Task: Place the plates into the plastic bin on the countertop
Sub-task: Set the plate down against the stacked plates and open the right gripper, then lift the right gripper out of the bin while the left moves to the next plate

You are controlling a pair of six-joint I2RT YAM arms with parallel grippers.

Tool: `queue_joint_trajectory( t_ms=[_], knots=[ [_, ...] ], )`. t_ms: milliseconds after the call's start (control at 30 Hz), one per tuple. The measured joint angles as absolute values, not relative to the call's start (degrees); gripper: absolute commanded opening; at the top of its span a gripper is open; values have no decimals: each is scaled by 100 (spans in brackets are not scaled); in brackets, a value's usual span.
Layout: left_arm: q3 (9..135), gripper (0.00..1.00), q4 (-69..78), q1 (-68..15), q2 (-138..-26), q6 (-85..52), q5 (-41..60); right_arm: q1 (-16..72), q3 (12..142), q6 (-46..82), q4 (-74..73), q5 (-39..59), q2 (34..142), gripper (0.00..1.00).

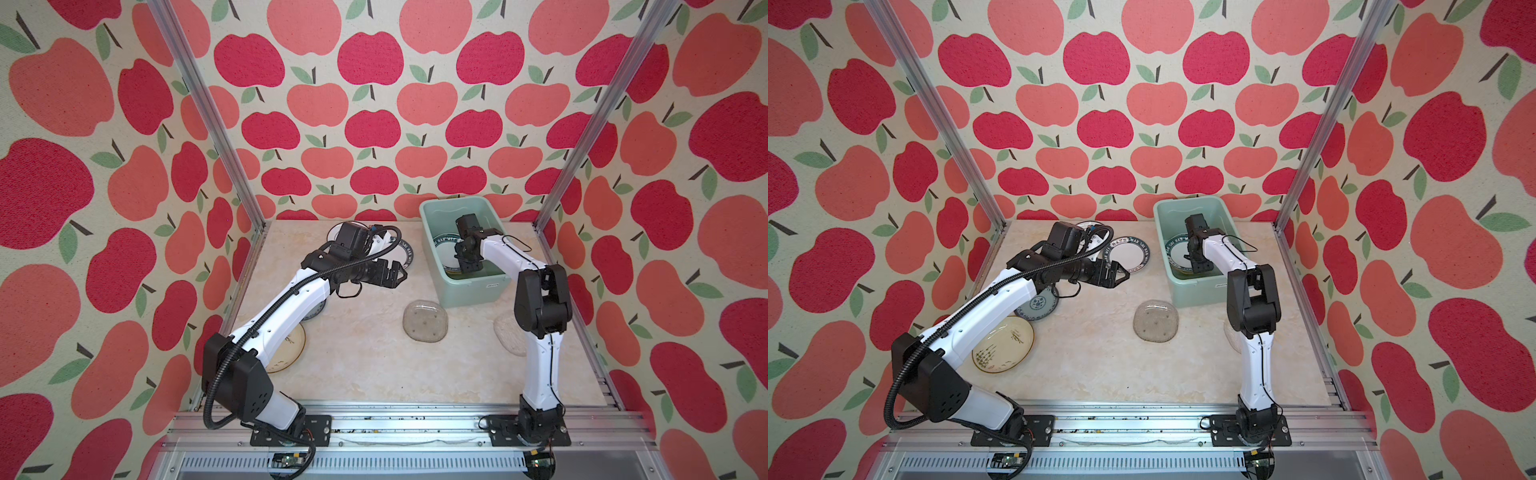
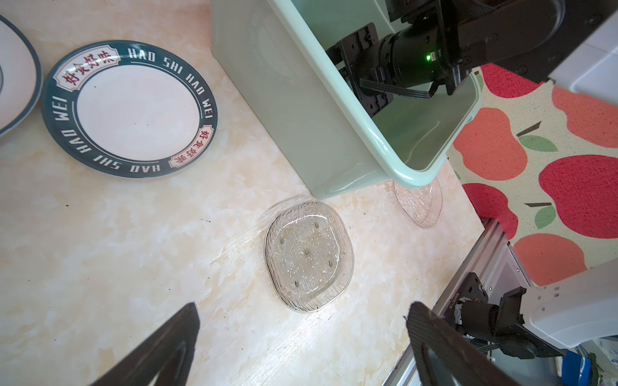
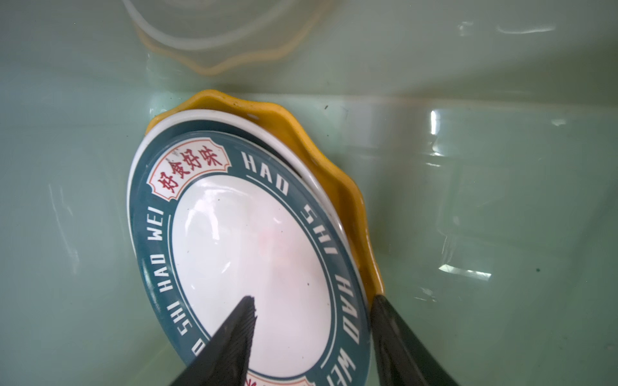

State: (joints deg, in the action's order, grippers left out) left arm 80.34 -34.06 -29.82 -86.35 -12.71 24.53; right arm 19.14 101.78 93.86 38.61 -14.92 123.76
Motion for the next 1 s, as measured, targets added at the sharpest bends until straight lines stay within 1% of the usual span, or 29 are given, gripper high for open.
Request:
queue_joint_trajectory(
  t_ms=[100, 167, 267, 400, 800, 1000],
  knots=[
    [8038, 99, -3406, -2982, -8635, -1313, 2469, 1883, 10206, 9373, 3846, -1490, 12390, 66],
    [8042, 99, -3406, -2982, -8635, -1317, 2467, 1865, 10217, 9351, 3848, -1492, 12390, 70],
    [8058, 99, -3406, -2985, -8635, -1310, 2440, 1855, 10355, 9223, 3955, -1500, 12416, 82],
    [8086, 99, -3406, -2985, -8621, -1288, 2331, 1846, 10676, 9028, 4108, -1516, 12464, 87],
    [8158, 99, -3524, -2989, -8206, -1291, 1988, 1865, 11465, 8676, 4814, -1750, 12464, 89],
    [8322, 99, -3850, -2985, -7817, -1229, 1732, 1962, 11535, 8514, 5105, -1962, 12328, 88]
  ],
)
